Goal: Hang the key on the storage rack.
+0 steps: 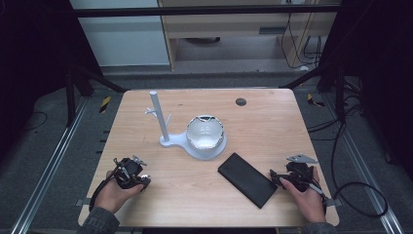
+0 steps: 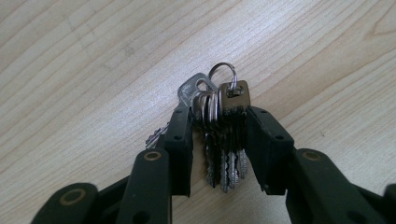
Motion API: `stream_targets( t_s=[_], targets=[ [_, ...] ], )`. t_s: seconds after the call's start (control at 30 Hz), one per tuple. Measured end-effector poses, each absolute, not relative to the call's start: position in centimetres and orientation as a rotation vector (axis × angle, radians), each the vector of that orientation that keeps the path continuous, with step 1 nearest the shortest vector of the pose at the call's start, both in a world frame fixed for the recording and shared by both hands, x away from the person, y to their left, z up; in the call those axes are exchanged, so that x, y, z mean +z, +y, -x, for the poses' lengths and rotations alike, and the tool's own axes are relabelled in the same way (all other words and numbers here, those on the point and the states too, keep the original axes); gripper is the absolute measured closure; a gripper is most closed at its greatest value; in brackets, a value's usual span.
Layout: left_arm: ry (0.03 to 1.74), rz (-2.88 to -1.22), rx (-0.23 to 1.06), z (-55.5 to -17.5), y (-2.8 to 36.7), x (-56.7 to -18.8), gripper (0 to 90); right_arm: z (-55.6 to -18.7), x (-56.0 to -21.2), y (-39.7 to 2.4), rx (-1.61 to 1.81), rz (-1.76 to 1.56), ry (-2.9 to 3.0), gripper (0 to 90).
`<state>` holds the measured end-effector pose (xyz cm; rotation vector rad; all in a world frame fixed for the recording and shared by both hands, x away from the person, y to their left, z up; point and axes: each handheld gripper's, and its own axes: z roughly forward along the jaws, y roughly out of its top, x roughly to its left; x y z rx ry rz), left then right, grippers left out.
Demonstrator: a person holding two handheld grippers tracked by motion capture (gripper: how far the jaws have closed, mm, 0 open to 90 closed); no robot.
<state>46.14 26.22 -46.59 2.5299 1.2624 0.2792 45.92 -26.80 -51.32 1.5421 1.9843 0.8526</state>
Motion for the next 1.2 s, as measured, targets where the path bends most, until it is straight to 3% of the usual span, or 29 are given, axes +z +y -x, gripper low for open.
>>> stream_targets(
  t_s=[0.1,0.43,0.7,0.97,1.2],
  targets=[
    [1.236,-2.52,0.291,-45.9,26.2,-46.1,74.1,-45.9,-51.3,-26.8,0.853,-1.542,1.985,0.6],
    [1.177,-2.547,0.324,-45.4,25.2,-45.8,79.5,-45.9,-51.3,-26.7,0.852,-1.535,1.989,0.6],
    [1.128,-2.638,0.369,-44.9,23.9,-46.5,82.1,-46.0,-51.3,-26.7,0.853,-1.531,1.991,0.6],
    [1.128,-2.627,0.354,-45.0,24.1,-46.5,82.3,-46.0,-51.3,-26.6,0.857,-1.532,1.993,0.6],
    [1.113,-2.604,0.38,-45.3,24.8,-44.0,82.4,-46.0,-51.3,-26.6,0.857,-1.531,1.995,0.6]
  ],
)
